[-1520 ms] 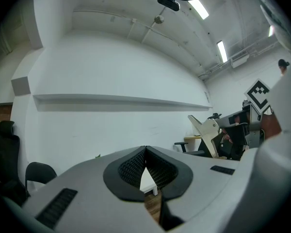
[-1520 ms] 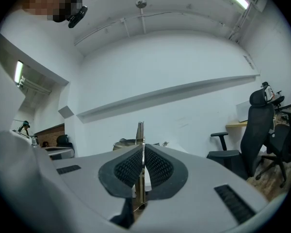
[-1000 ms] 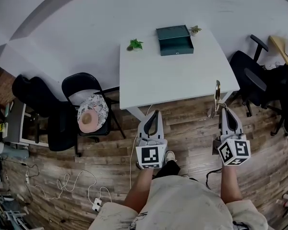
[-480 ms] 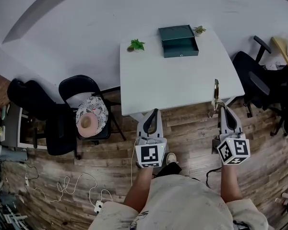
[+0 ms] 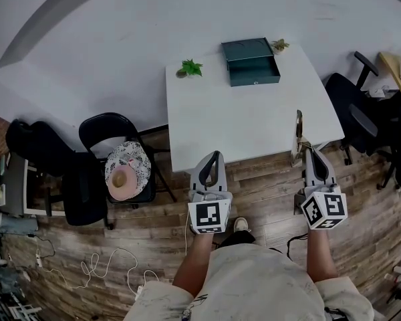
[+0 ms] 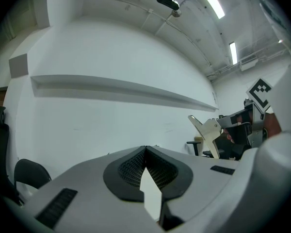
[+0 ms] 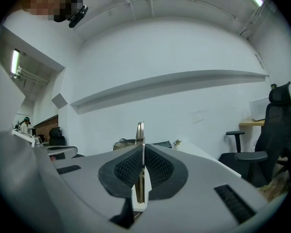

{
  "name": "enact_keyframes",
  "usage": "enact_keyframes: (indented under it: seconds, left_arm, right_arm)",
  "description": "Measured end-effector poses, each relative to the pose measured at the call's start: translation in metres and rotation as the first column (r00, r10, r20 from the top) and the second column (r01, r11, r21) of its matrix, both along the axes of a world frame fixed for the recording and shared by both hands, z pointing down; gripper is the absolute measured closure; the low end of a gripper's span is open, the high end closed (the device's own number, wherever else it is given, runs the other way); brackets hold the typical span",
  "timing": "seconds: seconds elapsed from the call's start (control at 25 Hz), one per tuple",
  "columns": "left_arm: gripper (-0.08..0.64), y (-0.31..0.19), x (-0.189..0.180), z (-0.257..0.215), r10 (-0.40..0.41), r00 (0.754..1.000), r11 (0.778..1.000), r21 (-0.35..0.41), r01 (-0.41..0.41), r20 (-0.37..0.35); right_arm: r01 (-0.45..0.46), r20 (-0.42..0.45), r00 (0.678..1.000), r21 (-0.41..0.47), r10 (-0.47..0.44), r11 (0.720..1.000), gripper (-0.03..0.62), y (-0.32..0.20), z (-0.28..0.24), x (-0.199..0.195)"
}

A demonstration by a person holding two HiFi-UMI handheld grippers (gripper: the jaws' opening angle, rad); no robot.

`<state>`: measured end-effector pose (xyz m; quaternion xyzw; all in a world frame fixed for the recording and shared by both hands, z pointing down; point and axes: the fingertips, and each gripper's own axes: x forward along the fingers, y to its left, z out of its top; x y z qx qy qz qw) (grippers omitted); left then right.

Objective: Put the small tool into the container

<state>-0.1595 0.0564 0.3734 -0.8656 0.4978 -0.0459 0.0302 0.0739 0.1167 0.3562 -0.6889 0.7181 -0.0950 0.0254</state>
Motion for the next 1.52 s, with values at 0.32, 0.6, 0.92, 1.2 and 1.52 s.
enact_keyframes:
  seconds: [0.32,0.6,0.92,1.2,1.52]
  left_arm:
    - [0.554,-0.027,-0.005,0.007,0.020,1.000,1.000,-0.004,-0.020,-0.005]
    - [0.554,-0.044,-0.011,0.010,0.020,1.000,1.000,-0.014,-0.020,-0.017]
    - [0.554,-0.064,-0.001,0.006,0.026,1.000,1.000,-0.001,-0.026,-0.009]
    - [0.554,-0.090,0.019,0.002,-0.011,1.000,1.000,0.010,0.010,0.017]
    - [0.554,-0.130,0.041,-0.005,-0.083,0.996,0.997,0.005,0.083,0.034]
  right_arm:
    - [-0.014,-0.006,1.000,-0.017,0.014,1.000,0.575,-0.023,0.005,-0.009]
    - [-0.011,-0.016,1.000,-0.020,0.010,1.000,0.575,-0.040,0.003,-0.017]
    - [-0.011,-0.011,1.000,-0.009,0.011,1.000,0.575,-0.061,0.002,-0.008]
    - [0.026,0.015,1.000,0.000,-0.026,1.000,0.575,-0.096,0.008,0.018]
    - [0.110,0.034,0.993,0.000,-0.110,0.994,0.575,-0.158,0.004,0.040]
